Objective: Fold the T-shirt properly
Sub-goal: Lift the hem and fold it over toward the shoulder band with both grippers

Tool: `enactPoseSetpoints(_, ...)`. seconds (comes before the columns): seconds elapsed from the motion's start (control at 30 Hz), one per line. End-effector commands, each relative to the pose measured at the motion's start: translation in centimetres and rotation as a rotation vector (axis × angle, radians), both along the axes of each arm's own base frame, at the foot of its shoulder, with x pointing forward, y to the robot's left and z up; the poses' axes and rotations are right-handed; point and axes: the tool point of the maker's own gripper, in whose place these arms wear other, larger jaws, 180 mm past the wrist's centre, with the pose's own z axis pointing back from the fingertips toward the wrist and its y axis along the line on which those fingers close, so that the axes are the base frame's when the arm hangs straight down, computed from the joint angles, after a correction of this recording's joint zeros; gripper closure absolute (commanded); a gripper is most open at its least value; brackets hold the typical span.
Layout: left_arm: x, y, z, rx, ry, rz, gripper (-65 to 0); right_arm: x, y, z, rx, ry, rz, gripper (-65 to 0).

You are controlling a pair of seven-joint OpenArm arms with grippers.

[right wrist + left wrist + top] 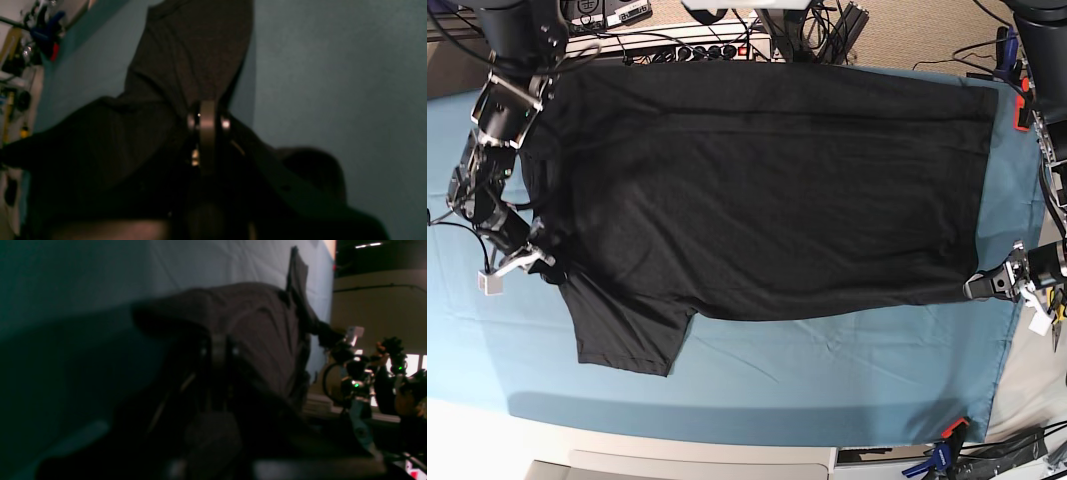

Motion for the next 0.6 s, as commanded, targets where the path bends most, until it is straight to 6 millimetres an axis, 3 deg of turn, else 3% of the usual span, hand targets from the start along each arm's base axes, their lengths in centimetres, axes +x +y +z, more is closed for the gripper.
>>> enactPoseSetpoints(0.0, 1.4, 1.0, 2.5, 0.001, -0.074, 0.021, 0.0, 0.9, -0.8, 2.8, -0.027, -0.083, -0.001, 0.0)
enactPoseSetpoints(0.2, 1.1, 2.0, 3.3, 0.001, -0.095, 0.025, 0.0, -0.4, -0.7, 3.7, -0.104, -0.100, 0.033, 0.0)
enactPoseSetpoints(0.43, -0.5, 5.5, 4.2, 0.059, -0.074, 0.041, 0.0, -1.1, -1.9, 4.4, -0.159, -0.089, 0.042, 0.0)
enactPoseSetpoints(0.57, -1.0, 6.5, 4.3, 0.076, -0.065, 0.054, 0.0, -1.3, -2.7, 4.6, -0.181, -0.077, 0.043, 0.0)
